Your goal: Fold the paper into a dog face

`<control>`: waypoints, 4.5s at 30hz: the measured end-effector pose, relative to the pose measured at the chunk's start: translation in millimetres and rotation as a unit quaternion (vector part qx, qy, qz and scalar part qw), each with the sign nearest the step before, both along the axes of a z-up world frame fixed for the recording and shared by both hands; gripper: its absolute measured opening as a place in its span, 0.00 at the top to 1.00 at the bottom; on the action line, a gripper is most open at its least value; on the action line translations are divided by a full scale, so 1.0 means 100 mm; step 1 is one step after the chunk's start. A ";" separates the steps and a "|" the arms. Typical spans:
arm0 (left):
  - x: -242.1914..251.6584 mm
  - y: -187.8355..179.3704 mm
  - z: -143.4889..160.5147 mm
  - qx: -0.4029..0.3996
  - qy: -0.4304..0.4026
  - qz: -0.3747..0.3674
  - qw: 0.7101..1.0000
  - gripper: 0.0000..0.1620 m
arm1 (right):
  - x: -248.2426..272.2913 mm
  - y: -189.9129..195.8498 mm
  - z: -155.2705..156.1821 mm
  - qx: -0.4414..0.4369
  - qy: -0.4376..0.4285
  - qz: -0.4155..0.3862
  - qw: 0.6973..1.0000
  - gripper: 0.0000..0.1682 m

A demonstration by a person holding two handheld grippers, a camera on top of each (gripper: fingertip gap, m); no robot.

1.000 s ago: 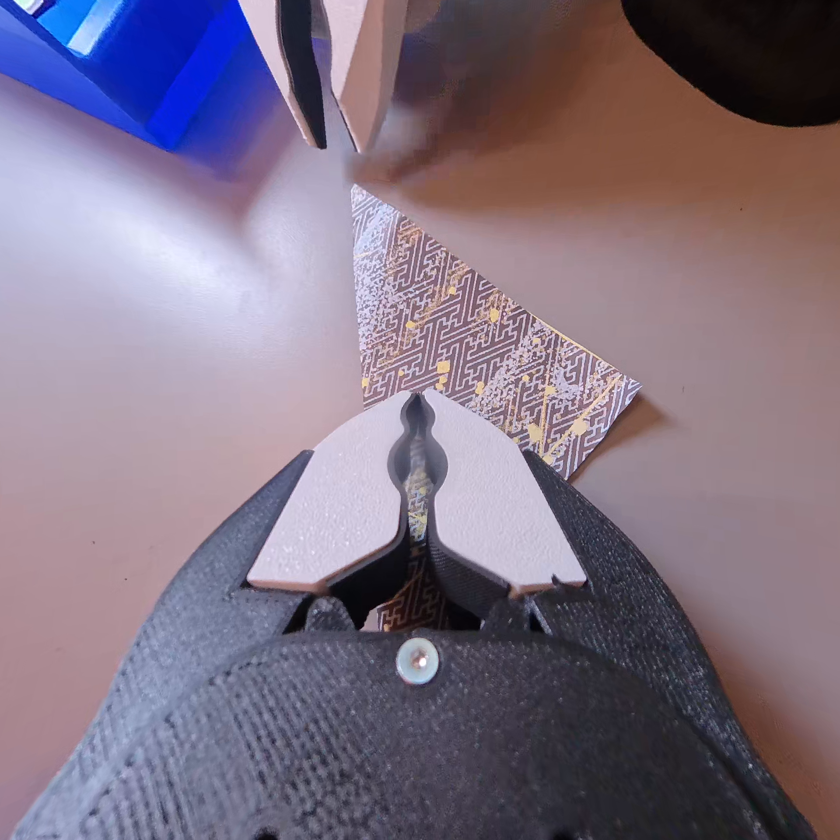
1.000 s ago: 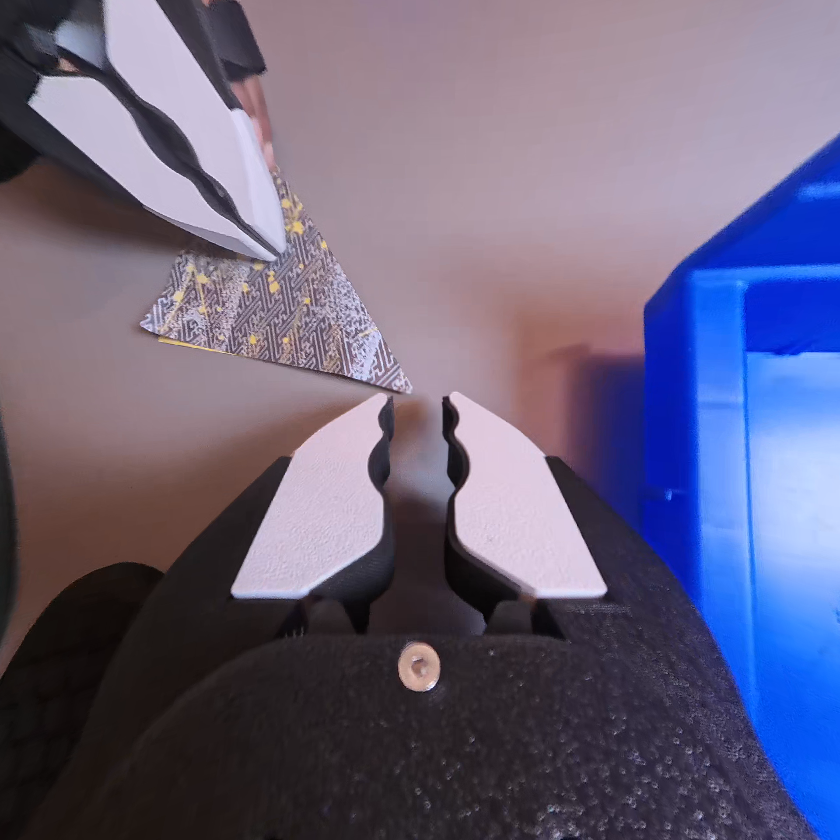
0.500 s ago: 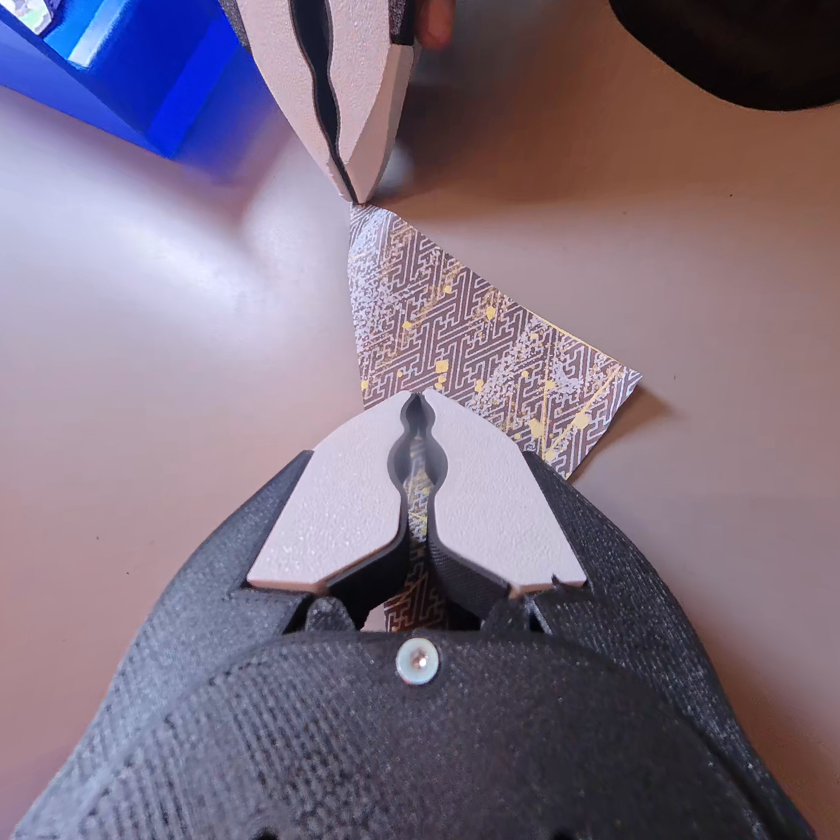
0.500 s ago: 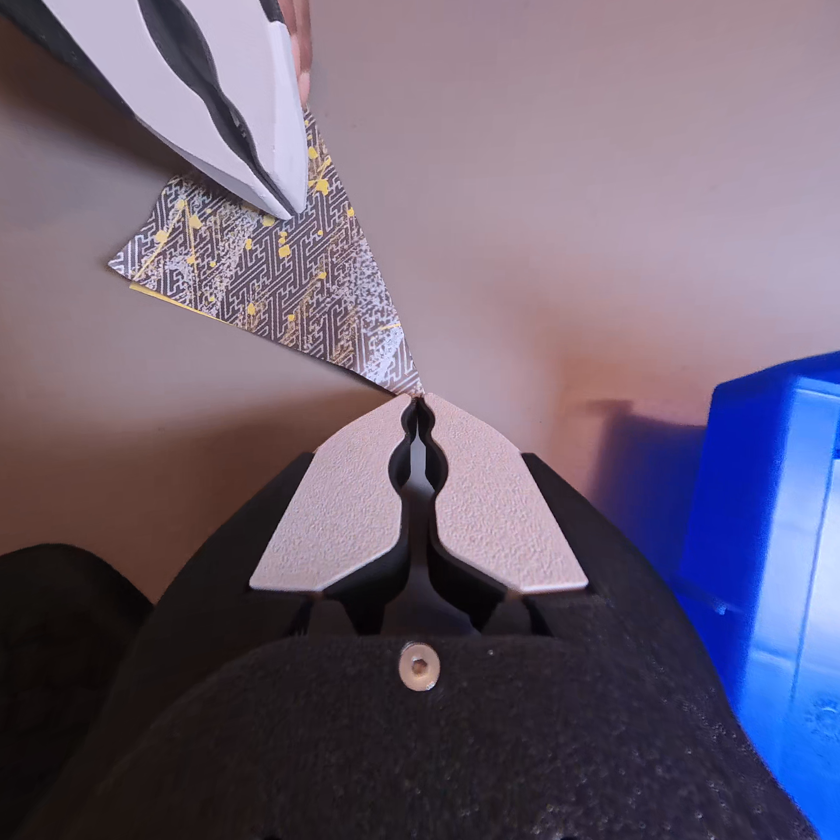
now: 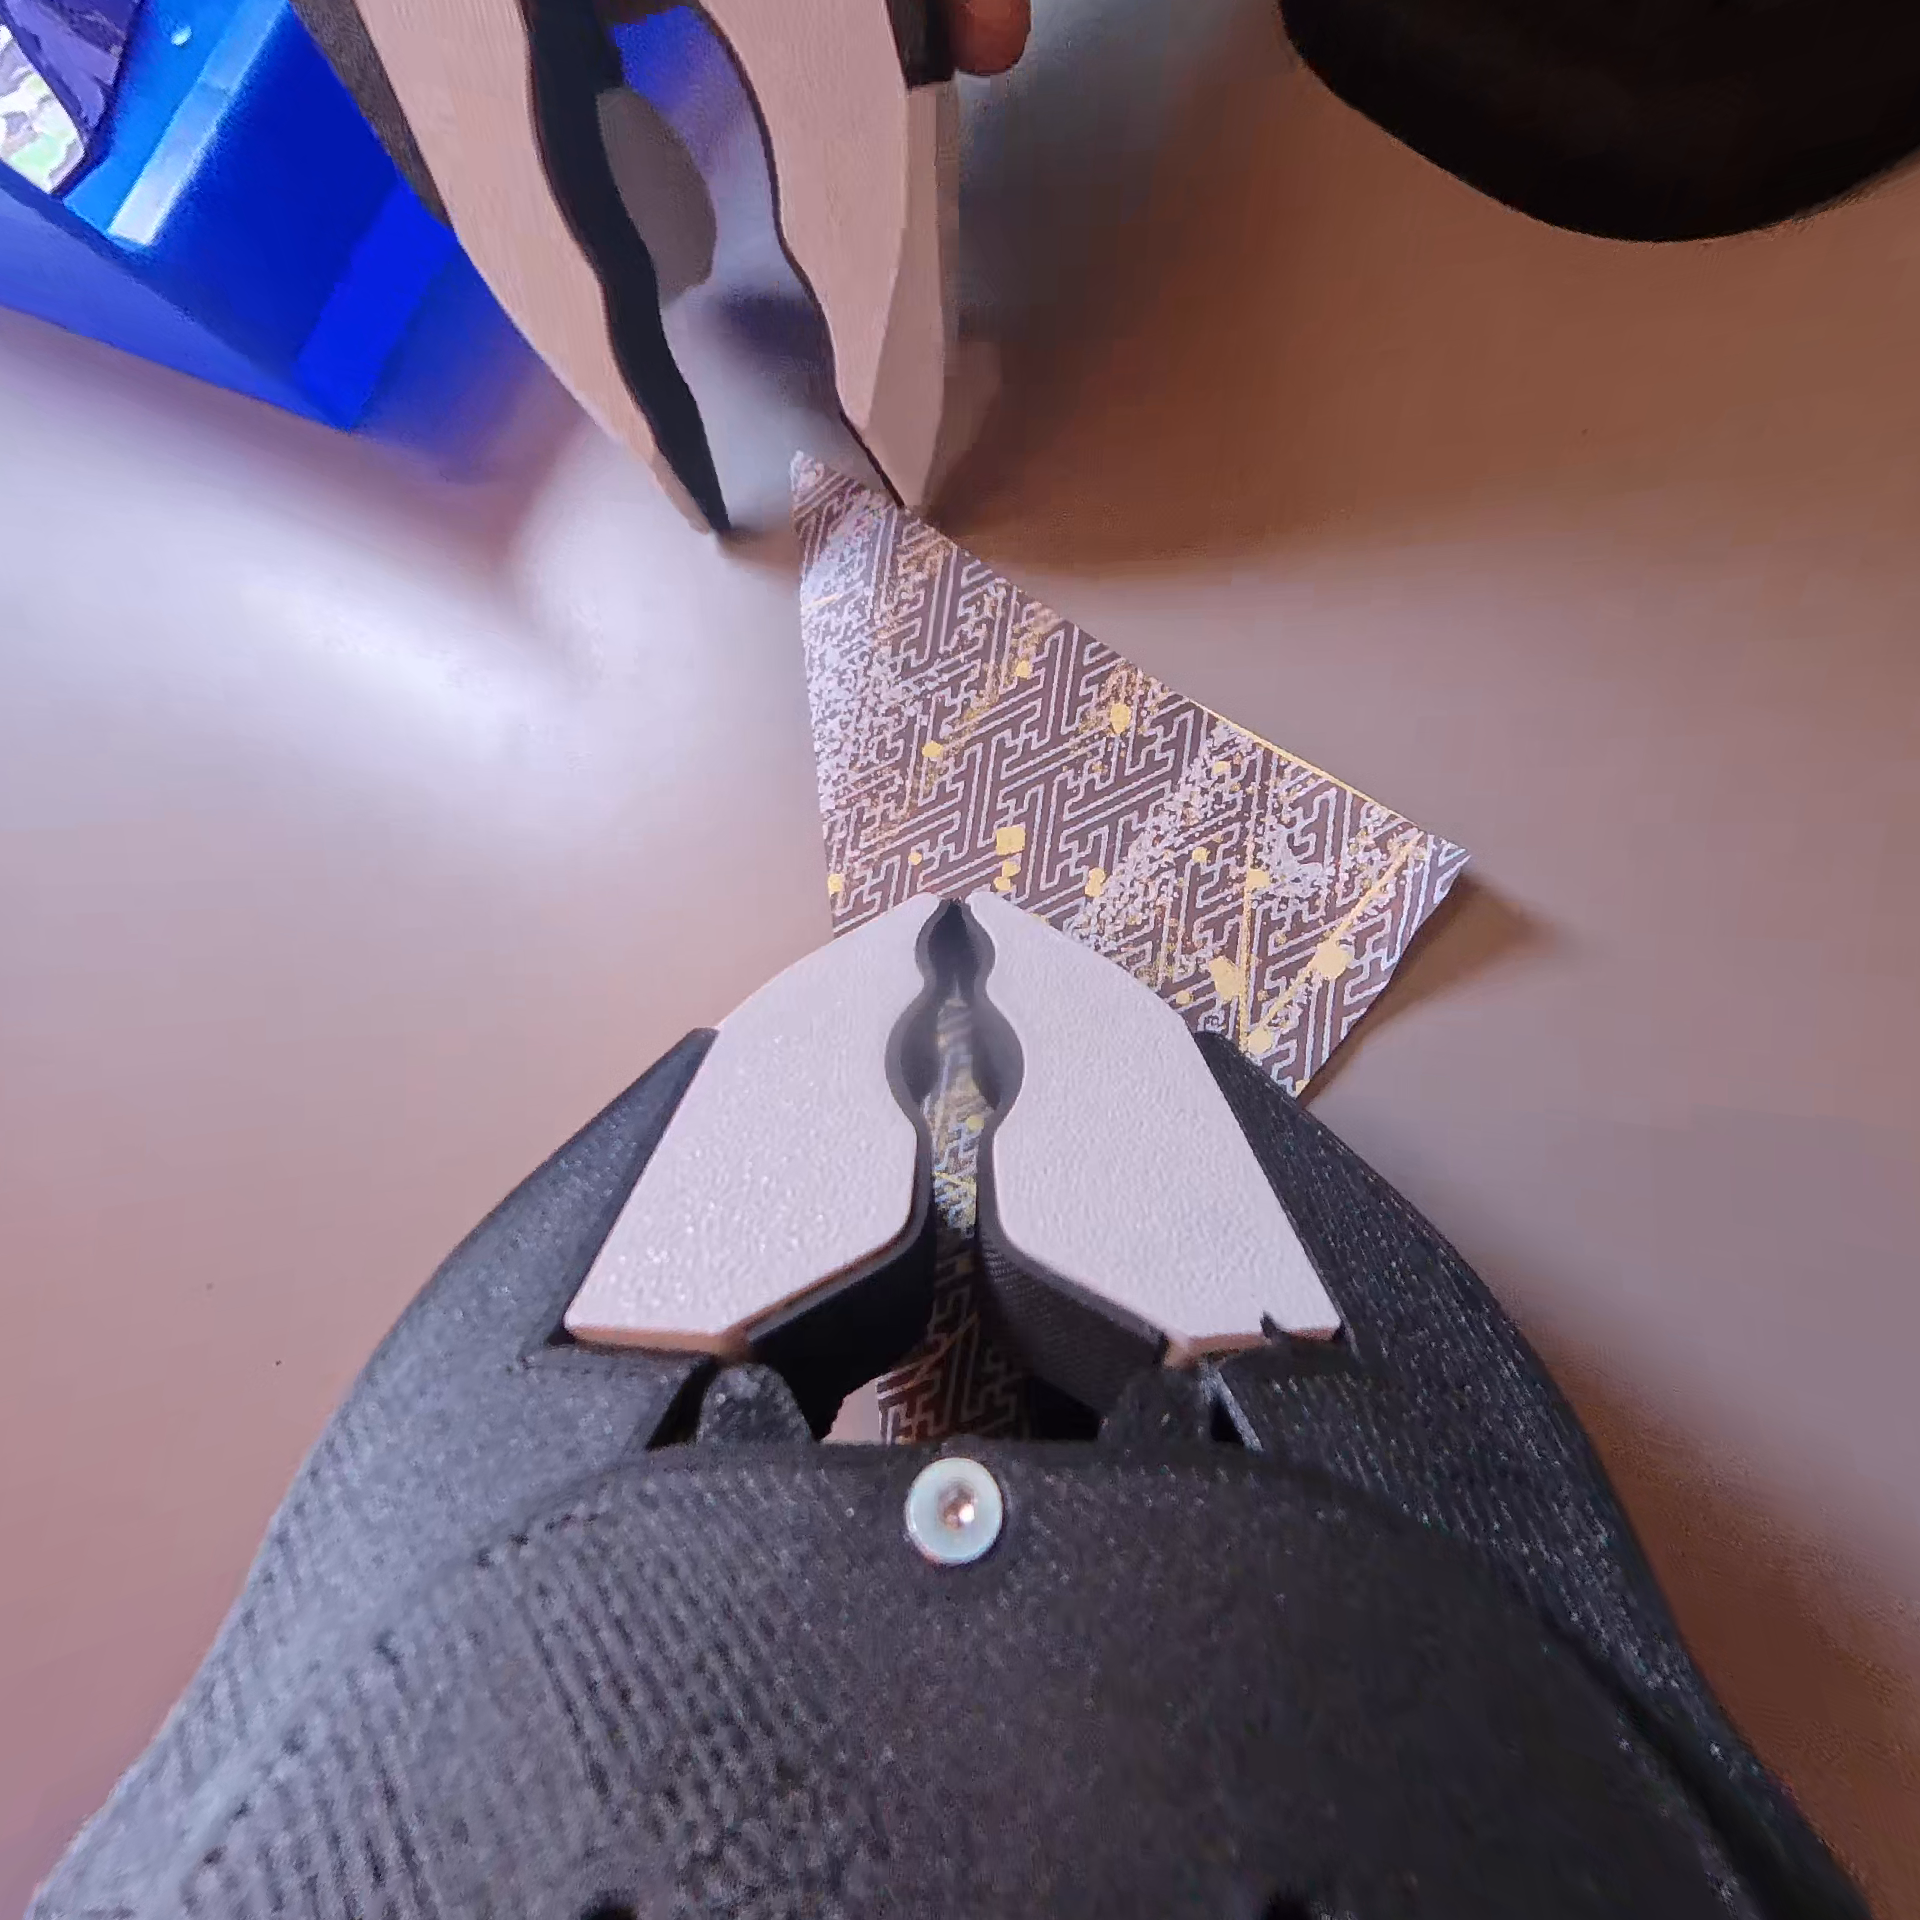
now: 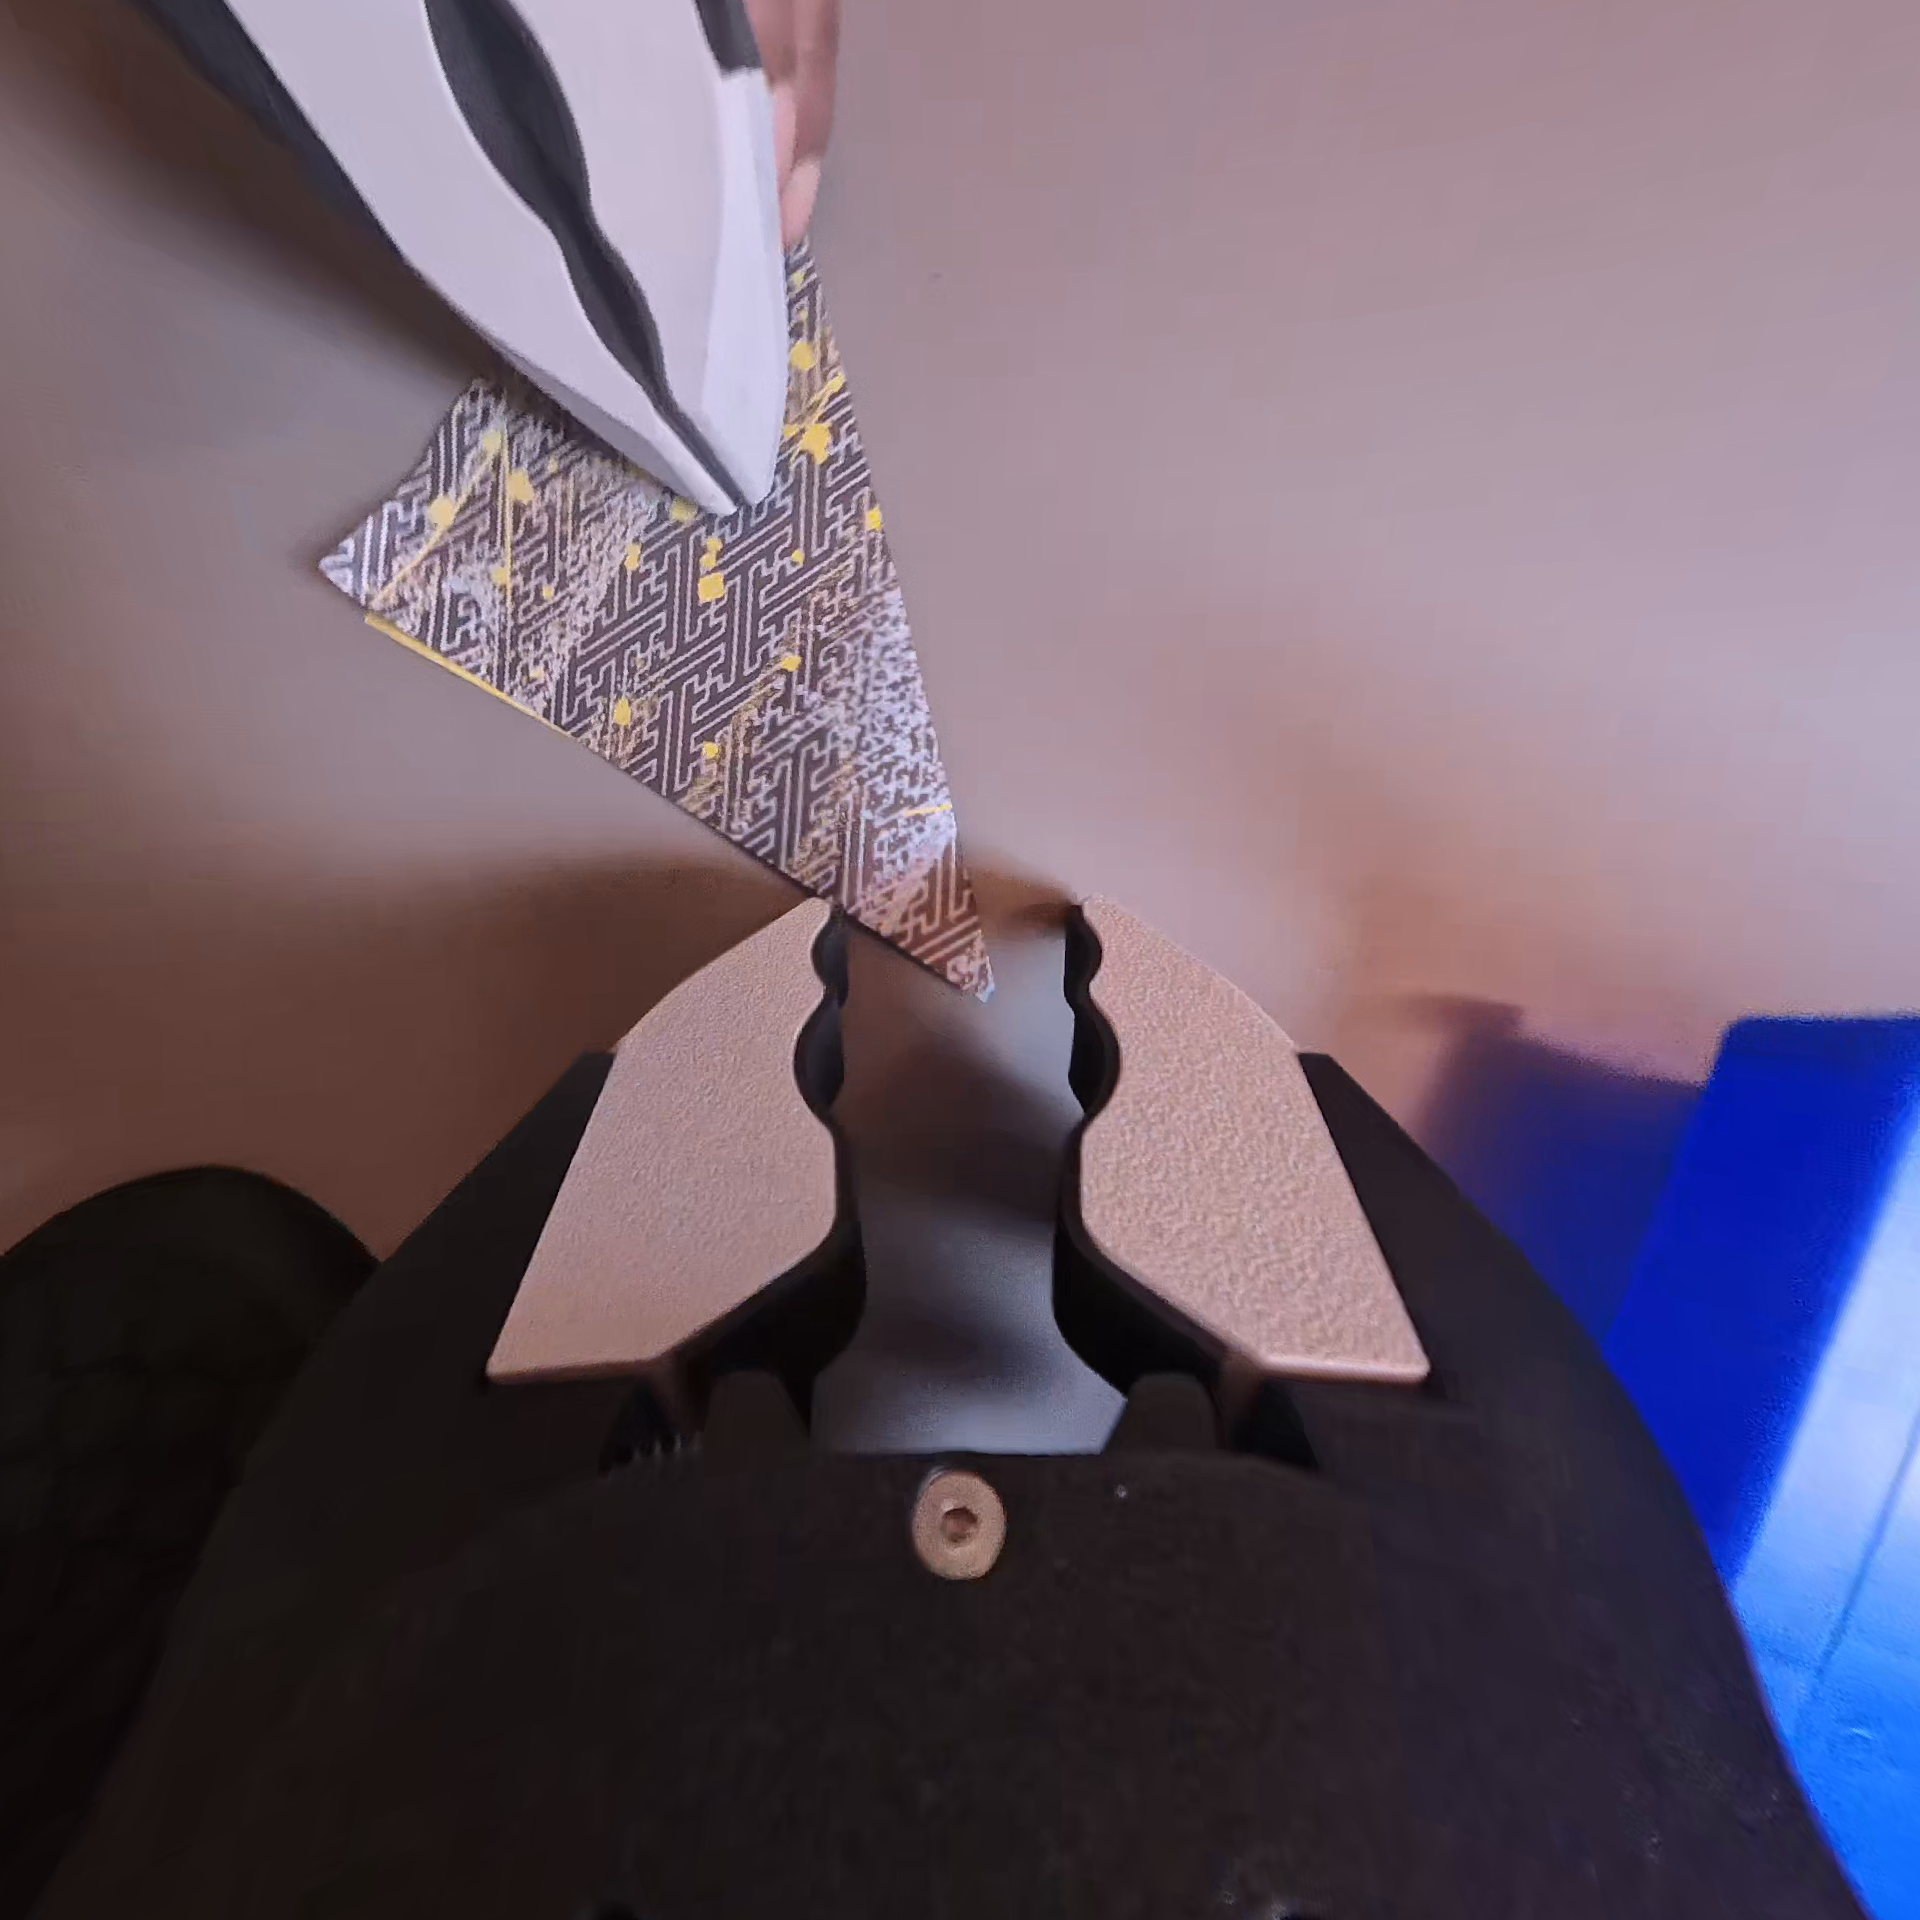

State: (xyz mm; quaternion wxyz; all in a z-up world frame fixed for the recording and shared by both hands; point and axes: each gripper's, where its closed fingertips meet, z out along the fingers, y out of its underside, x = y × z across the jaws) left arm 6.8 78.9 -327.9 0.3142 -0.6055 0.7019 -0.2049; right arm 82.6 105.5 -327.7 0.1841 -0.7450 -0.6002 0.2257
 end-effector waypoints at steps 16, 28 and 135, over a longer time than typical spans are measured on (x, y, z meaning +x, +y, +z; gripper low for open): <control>-0.01 0.07 0.14 -0.031 -0.044 0.034 0.998 1.00 | -0.24 -0.12 0.04 0.046 0.007 0.053 0.998 1.00; 0.06 0.00 0.12 -0.149 -0.035 0.031 0.988 1.00 | -0.40 -0.13 0.52 0.145 0.080 0.066 0.984 1.00; 0.33 0.12 -0.01 0.027 0.026 0.018 0.999 1.00 | -0.28 -0.46 0.54 0.093 0.183 0.001 0.979 0.95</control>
